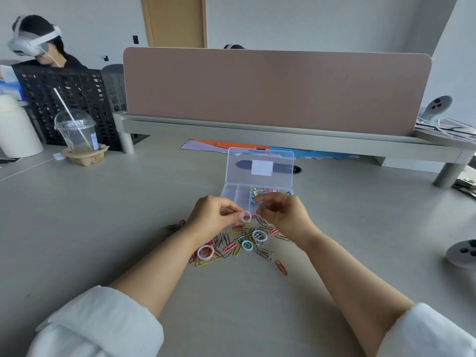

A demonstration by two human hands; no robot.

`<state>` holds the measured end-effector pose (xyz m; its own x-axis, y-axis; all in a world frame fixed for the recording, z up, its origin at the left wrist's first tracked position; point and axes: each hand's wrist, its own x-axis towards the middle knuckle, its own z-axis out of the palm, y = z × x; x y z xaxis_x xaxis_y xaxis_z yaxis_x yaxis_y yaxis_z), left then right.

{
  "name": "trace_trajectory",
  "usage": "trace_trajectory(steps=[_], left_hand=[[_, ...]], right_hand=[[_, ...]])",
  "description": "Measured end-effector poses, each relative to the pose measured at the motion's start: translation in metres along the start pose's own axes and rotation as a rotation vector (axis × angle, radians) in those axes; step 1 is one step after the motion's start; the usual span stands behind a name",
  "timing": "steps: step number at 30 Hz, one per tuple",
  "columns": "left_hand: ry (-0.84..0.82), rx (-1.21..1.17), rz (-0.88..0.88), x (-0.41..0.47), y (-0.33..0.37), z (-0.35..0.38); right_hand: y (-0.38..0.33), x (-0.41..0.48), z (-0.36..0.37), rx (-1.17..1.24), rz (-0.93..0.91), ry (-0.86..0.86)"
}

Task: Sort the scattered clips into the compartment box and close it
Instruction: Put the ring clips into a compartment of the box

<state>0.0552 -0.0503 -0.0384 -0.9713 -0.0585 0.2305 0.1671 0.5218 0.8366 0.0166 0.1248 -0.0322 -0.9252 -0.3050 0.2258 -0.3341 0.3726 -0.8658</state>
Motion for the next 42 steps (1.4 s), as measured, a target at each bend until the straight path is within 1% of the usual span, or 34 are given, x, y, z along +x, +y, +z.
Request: trace_trajectory(steps=[1, 2, 5, 8, 11, 16, 18, 21, 23, 25, 29, 31, 32, 34, 36, 39, 42], left_hand=[[0.002, -0.029, -0.007, 0.000, 0.000, 0.000], [0.005, -0.048, -0.010, 0.000, 0.001, 0.000], [0.013, -0.072, -0.013, -0.001, 0.003, 0.002], [0.045, -0.040, -0.027, 0.001, 0.003, 0.005], [0.060, -0.034, -0.038, 0.002, 0.004, 0.007], [0.035, -0.043, -0.016, 0.000, 0.009, 0.006], [-0.031, 0.041, -0.016, 0.000, 0.011, 0.002], [-0.243, 0.322, -0.054, -0.003, 0.015, -0.001], [-0.308, 0.464, -0.043, -0.005, 0.018, 0.003], [-0.325, 0.527, -0.031, -0.004, 0.020, 0.006], [-0.390, 0.551, -0.021, -0.002, 0.020, 0.006], [-0.405, 0.519, -0.028, -0.002, 0.019, 0.004], [-0.387, 0.473, -0.032, -0.002, 0.019, 0.003], [-0.300, 0.289, -0.047, 0.000, 0.017, 0.002], [-0.185, 0.082, -0.070, 0.002, 0.015, 0.003], [-0.046, -0.049, -0.100, 0.002, 0.012, 0.007], [-0.024, -0.135, -0.108, 0.003, 0.013, 0.010]], right_hand=[[-0.002, -0.001, -0.001, 0.130, 0.042, -0.031], [-0.003, -0.001, -0.001, 0.205, 0.072, -0.055], [-0.003, -0.002, -0.002, 0.305, 0.115, -0.102], [-0.003, -0.003, -0.002, 0.360, 0.141, -0.113], [-0.004, -0.003, -0.001, 0.366, 0.144, -0.126], [-0.007, -0.004, -0.005, 0.364, 0.146, -0.111], [-0.006, -0.003, -0.006, 0.365, 0.155, -0.069], [-0.004, -0.003, -0.006, 0.343, 0.158, -0.027], [-0.003, -0.002, -0.005, 0.333, 0.157, -0.022], [-0.002, -0.002, -0.004, 0.306, 0.151, -0.018], [0.001, -0.001, -0.003, 0.250, 0.139, -0.014], [0.003, -0.001, -0.003, 0.210, 0.134, -0.015], [0.003, -0.001, -0.003, 0.195, 0.134, -0.018], [0.001, -0.003, -0.004, 0.208, 0.139, -0.039], [-0.002, -0.004, -0.005, 0.276, 0.153, -0.073], [-0.005, -0.006, -0.006, 0.356, 0.176, -0.096], [-0.005, -0.005, -0.006, 0.378, 0.187, -0.102]])
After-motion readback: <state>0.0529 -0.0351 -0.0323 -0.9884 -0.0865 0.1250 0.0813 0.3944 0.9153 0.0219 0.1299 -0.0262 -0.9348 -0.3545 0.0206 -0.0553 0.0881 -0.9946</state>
